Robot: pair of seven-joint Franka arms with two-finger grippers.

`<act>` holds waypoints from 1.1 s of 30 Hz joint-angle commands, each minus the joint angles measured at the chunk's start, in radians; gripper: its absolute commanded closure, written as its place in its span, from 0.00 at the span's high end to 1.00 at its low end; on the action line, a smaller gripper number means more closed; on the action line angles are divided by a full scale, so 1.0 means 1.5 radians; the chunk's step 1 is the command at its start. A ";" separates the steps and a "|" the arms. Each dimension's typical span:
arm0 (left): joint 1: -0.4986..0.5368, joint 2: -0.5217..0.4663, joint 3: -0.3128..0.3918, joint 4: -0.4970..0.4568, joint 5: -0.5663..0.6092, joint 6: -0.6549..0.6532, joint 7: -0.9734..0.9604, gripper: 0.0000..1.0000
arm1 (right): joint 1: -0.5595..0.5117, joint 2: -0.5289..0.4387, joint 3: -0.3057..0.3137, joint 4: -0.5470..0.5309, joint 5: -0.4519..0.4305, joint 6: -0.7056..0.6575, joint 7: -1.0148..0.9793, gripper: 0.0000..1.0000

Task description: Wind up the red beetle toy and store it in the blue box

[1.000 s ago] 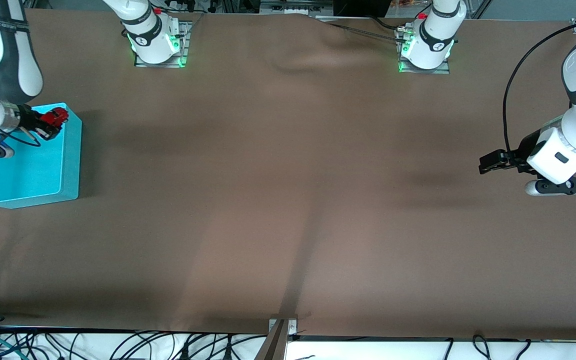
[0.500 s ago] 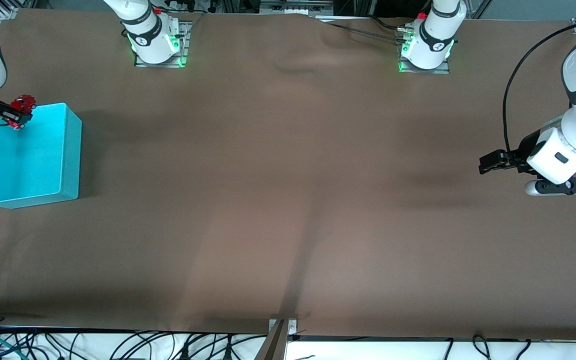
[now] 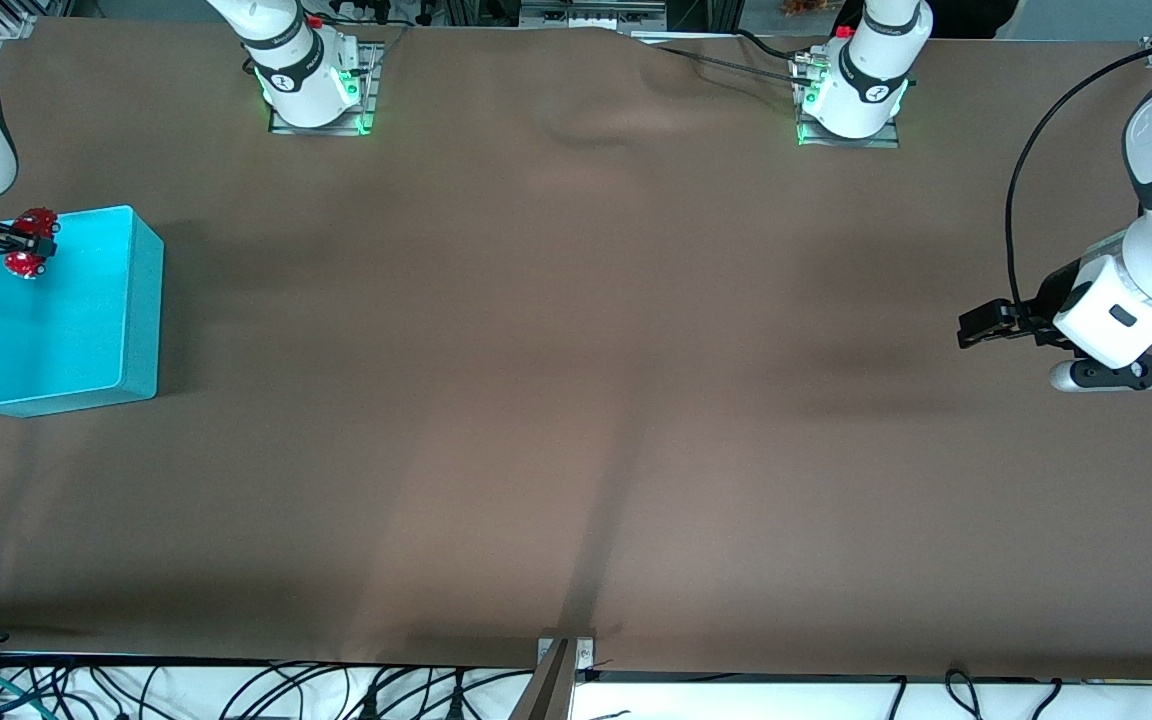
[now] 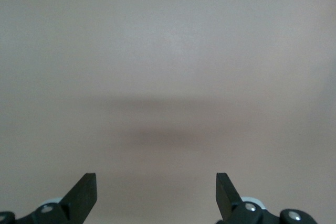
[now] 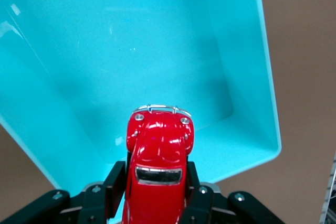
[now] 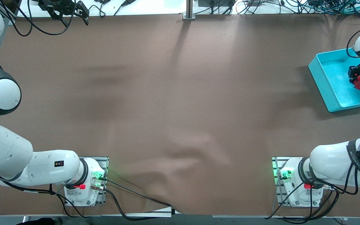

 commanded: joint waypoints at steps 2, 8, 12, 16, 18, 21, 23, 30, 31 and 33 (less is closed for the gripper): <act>0.000 0.009 0.001 0.017 -0.015 -0.003 0.017 1.00 | -0.029 0.053 0.051 0.054 0.044 0.020 -0.012 0.00; 0.000 0.011 0.001 0.023 -0.015 -0.003 0.016 1.00 | -0.038 0.081 0.067 0.080 0.051 0.022 0.004 0.00; 0.000 0.011 0.001 0.026 -0.015 -0.003 0.016 1.00 | -0.038 0.092 0.067 0.083 0.055 0.026 0.005 0.00; 0.000 0.011 0.001 0.026 -0.015 -0.003 0.016 1.00 | -0.038 0.107 0.068 0.083 0.055 0.035 0.004 0.00; 0.000 0.011 0.001 0.026 -0.015 -0.003 0.016 1.00 | -0.039 0.118 0.068 0.083 0.056 0.048 0.005 0.00; 0.000 0.011 0.001 0.026 -0.015 -0.003 0.016 1.00 | -0.048 0.135 0.069 0.083 0.055 0.068 0.005 0.00; 0.000 0.011 0.001 0.026 -0.016 -0.003 0.015 1.00 | -0.051 0.142 0.069 0.083 0.055 0.078 0.005 0.00; 0.000 0.011 0.001 0.026 -0.016 -0.003 0.013 1.00 | -0.059 0.153 0.078 0.083 0.055 0.080 0.005 0.00; 0.000 0.011 0.001 0.026 -0.016 -0.003 0.014 1.00 | -0.060 0.154 0.078 0.083 0.055 0.081 0.005 0.00; 0.001 0.011 0.001 0.026 -0.016 -0.003 0.014 1.00 | -0.060 0.161 0.080 0.082 0.057 0.093 0.005 0.00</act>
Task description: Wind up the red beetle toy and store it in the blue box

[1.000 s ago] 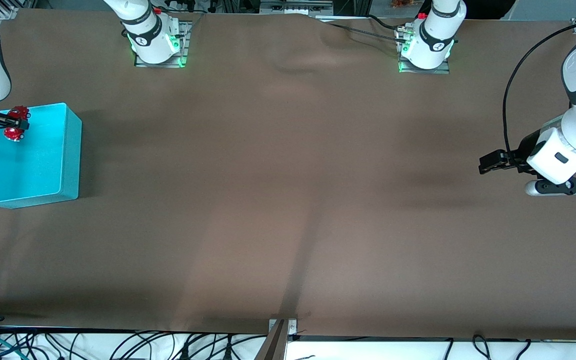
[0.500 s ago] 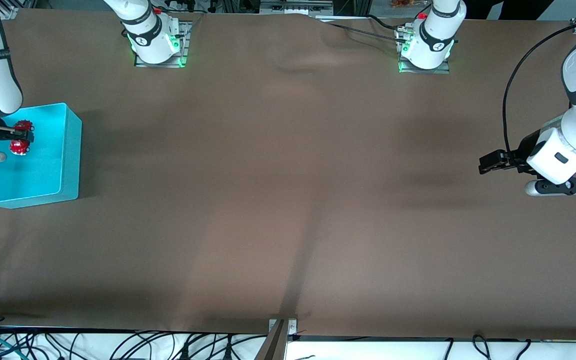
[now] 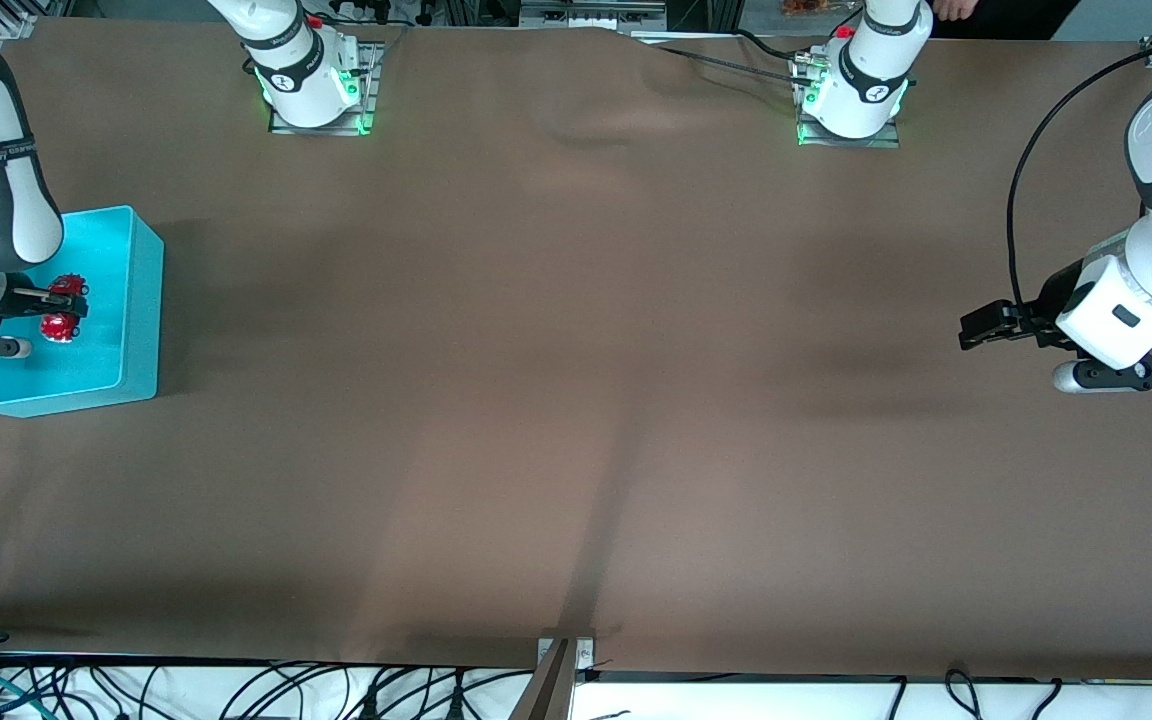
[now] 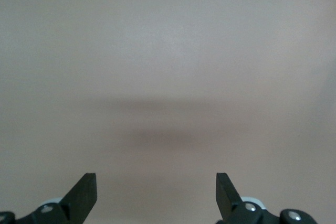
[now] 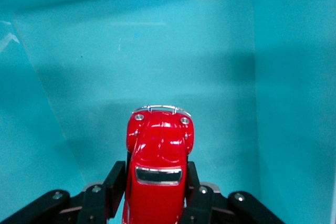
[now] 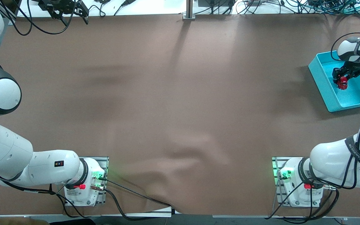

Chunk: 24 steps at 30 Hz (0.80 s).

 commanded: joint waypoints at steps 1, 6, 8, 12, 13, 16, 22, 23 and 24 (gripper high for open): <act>0.001 0.009 0.001 0.020 -0.016 -0.003 0.014 1.00 | -0.015 0.015 0.016 0.013 0.011 0.018 0.001 0.00; 0.001 0.009 0.001 0.020 -0.015 -0.003 0.014 1.00 | -0.020 0.029 0.018 0.011 0.011 0.036 0.013 0.23; 0.001 0.009 0.001 0.020 -0.016 -0.003 0.014 1.00 | -0.020 0.032 0.022 0.010 0.012 0.040 0.016 0.62; 0.001 0.009 0.001 0.020 -0.016 -0.003 0.014 1.00 | -0.020 0.032 0.028 0.010 0.011 0.043 0.052 0.75; 0.001 0.009 0.001 0.020 -0.016 -0.003 0.014 1.00 | -0.020 0.032 0.028 0.010 0.010 0.043 0.057 0.80; 0.001 0.009 0.001 0.020 -0.016 -0.003 0.014 1.00 | -0.020 0.032 0.032 0.011 0.010 0.043 0.063 0.91; 0.002 0.009 0.001 0.020 -0.016 -0.003 0.015 1.00 | -0.020 0.029 0.032 0.011 0.010 0.040 0.064 0.93; 0.002 0.009 0.001 0.020 -0.016 -0.003 0.015 1.00 | -0.020 0.027 0.032 0.011 0.010 0.039 0.063 0.94; 0.002 0.009 0.001 0.020 -0.016 -0.003 0.015 1.00 | -0.020 0.024 0.033 0.012 0.010 0.036 0.062 0.95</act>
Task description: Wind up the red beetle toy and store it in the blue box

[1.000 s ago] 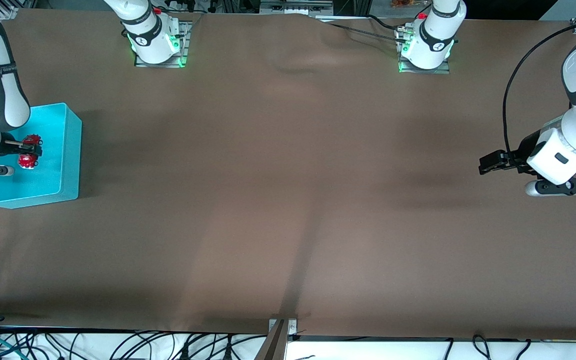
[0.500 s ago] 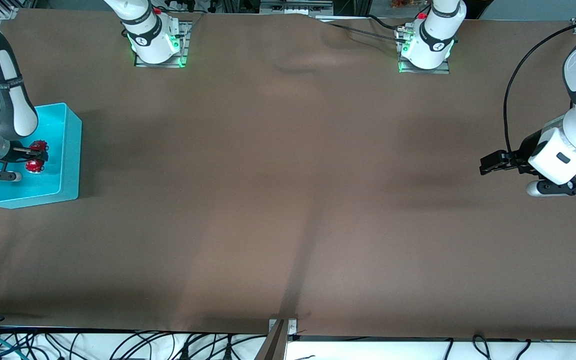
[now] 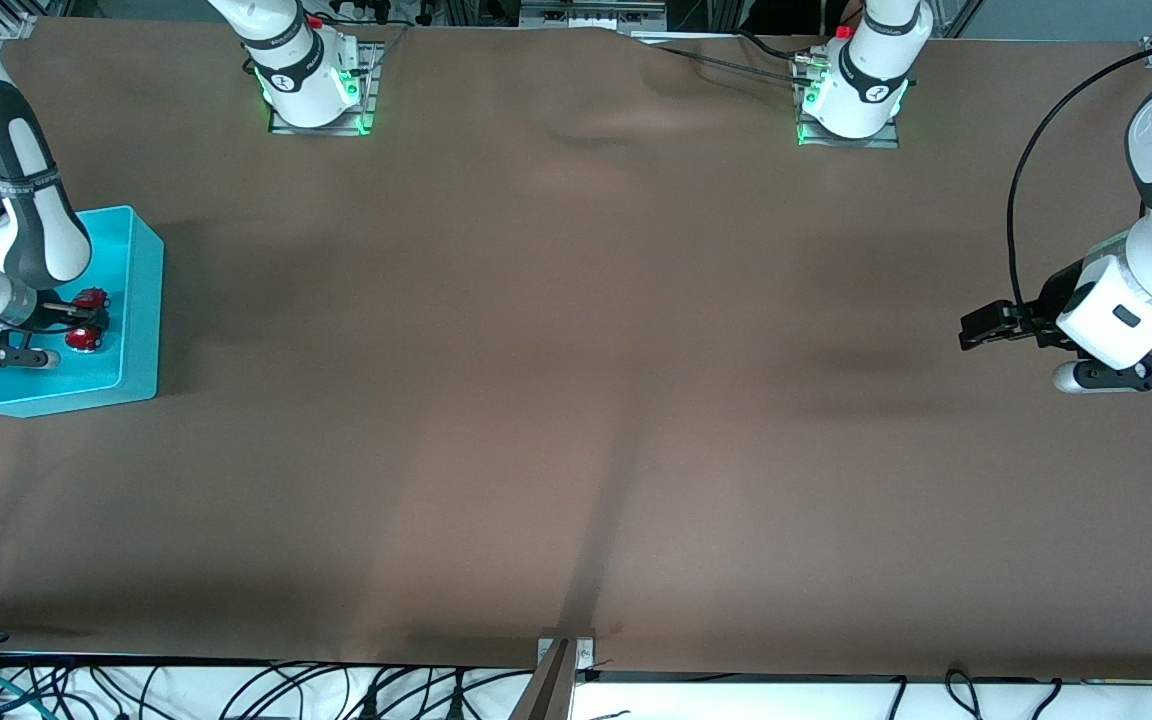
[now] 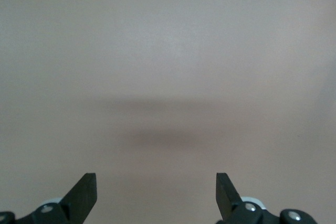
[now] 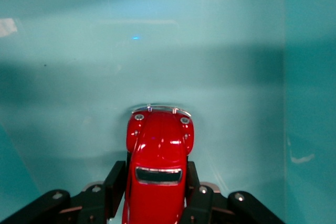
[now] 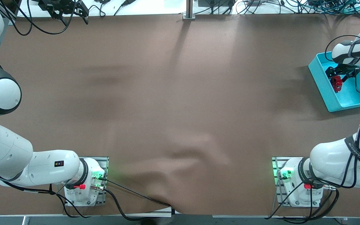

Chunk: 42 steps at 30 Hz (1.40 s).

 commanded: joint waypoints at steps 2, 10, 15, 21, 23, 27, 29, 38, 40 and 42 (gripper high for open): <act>0.002 0.009 0.001 0.020 -0.015 -0.003 0.015 1.00 | -0.014 -0.018 0.012 0.009 0.005 -0.018 0.003 0.99; 0.001 0.009 0.001 0.020 -0.015 -0.003 0.014 1.00 | -0.014 -0.077 0.012 0.014 0.001 -0.126 0.003 1.00; 0.001 0.009 0.001 0.020 -0.015 -0.003 0.014 1.00 | -0.013 -0.109 0.012 0.014 -0.002 -0.180 0.004 1.00; 0.001 0.009 0.001 0.020 -0.015 -0.003 0.013 1.00 | -0.013 -0.146 0.012 0.014 -0.002 -0.226 0.005 1.00; 0.001 0.009 0.001 0.020 -0.015 -0.003 0.013 1.00 | -0.013 -0.162 0.012 0.013 -0.002 -0.244 0.004 1.00; 0.001 0.009 0.001 0.020 -0.015 -0.003 0.013 1.00 | -0.013 -0.205 0.012 0.013 -0.002 -0.286 0.004 1.00; 0.001 0.009 0.001 0.020 -0.014 -0.003 0.014 1.00 | -0.013 -0.228 0.012 0.013 -0.002 -0.310 0.003 1.00; 0.001 0.009 0.001 0.020 -0.015 -0.003 0.014 1.00 | -0.012 -0.316 0.013 0.013 0.002 -0.380 0.007 1.00; 0.001 0.009 0.001 0.020 -0.015 -0.003 0.015 1.00 | -0.011 -0.337 0.013 0.013 0.004 -0.395 0.007 1.00; 0.002 0.009 0.001 0.020 -0.015 -0.003 0.016 1.00 | -0.009 -0.363 0.016 0.013 0.005 -0.412 0.008 1.00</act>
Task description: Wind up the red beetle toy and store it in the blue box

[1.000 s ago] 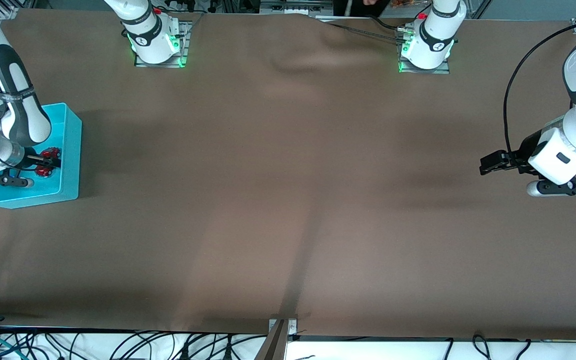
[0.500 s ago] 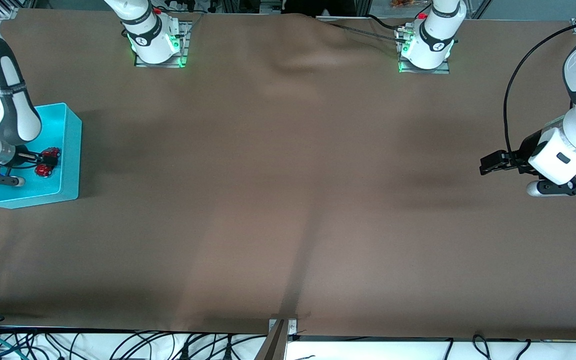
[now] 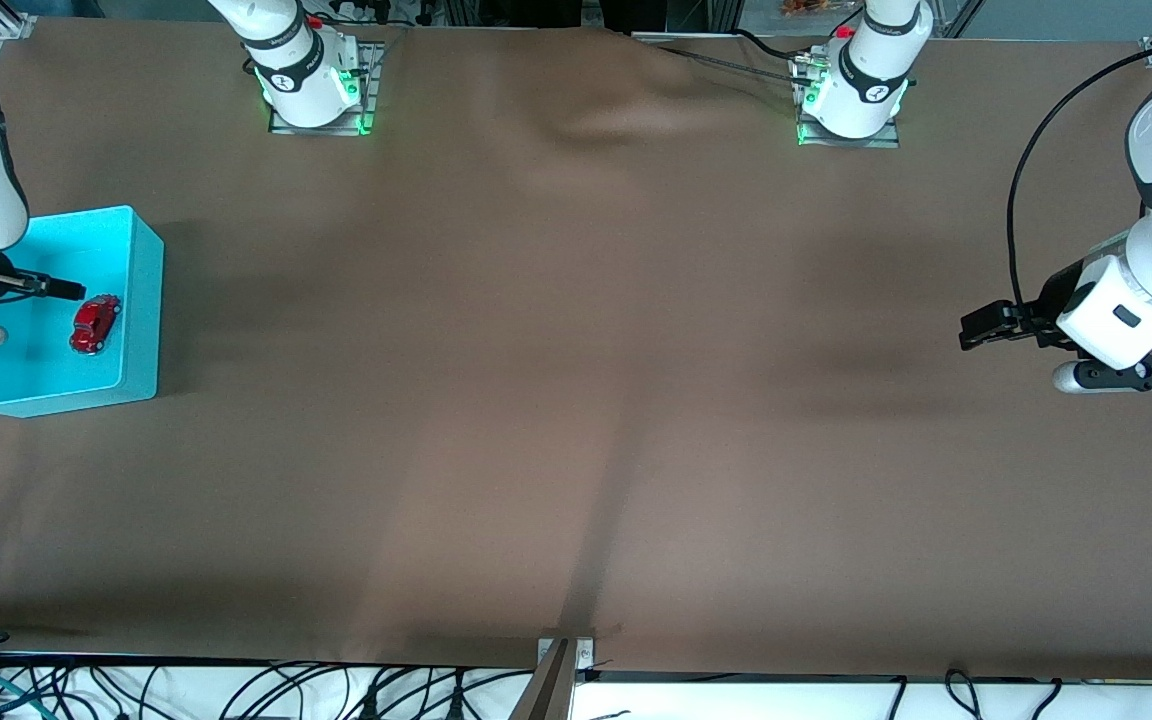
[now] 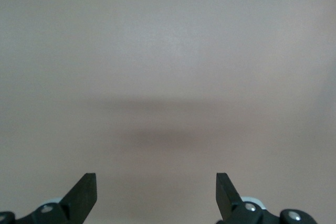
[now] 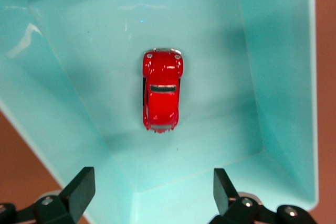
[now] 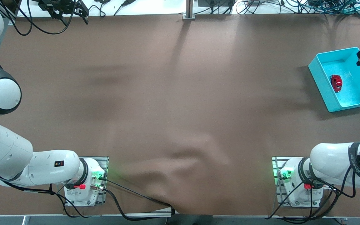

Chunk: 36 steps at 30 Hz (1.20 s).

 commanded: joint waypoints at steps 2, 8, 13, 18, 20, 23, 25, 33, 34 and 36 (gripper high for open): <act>0.004 0.009 0.001 0.020 -0.015 -0.003 0.017 1.00 | -0.003 -0.095 0.014 -0.010 0.007 -0.061 0.006 1.00; 0.005 0.009 0.000 0.020 -0.016 -0.002 0.038 1.00 | 0.028 -0.178 0.015 -0.004 0.014 -0.119 0.044 1.00; 0.006 0.008 0.001 0.020 -0.023 -0.002 0.042 1.00 | 0.053 -0.198 0.043 0.029 0.021 -0.157 0.101 1.00; 0.007 0.008 0.001 0.020 -0.026 -0.002 0.042 1.00 | 0.054 -0.186 0.108 0.085 0.040 -0.189 0.168 1.00; 0.008 0.008 0.001 0.020 -0.026 -0.002 0.043 1.00 | 0.054 -0.185 0.125 0.101 0.058 -0.190 0.214 1.00; 0.007 0.008 0.002 0.020 -0.026 -0.002 0.042 1.00 | 0.056 -0.184 0.153 0.105 0.077 -0.189 0.257 0.99; 0.006 0.008 0.002 0.020 -0.026 -0.003 0.042 1.00 | 0.056 -0.181 0.176 0.107 0.083 -0.186 0.274 0.98; 0.005 0.008 0.001 0.020 -0.027 -0.003 0.042 1.00 | 0.056 -0.164 0.257 0.113 0.084 -0.157 0.339 0.99; 0.005 0.008 0.001 0.020 -0.027 -0.003 0.042 1.00 | 0.056 -0.164 0.262 0.114 0.085 -0.150 0.345 0.99; 0.006 0.008 0.001 0.018 -0.027 -0.003 0.042 1.00 | 0.056 -0.164 0.266 0.114 0.094 -0.147 0.349 0.99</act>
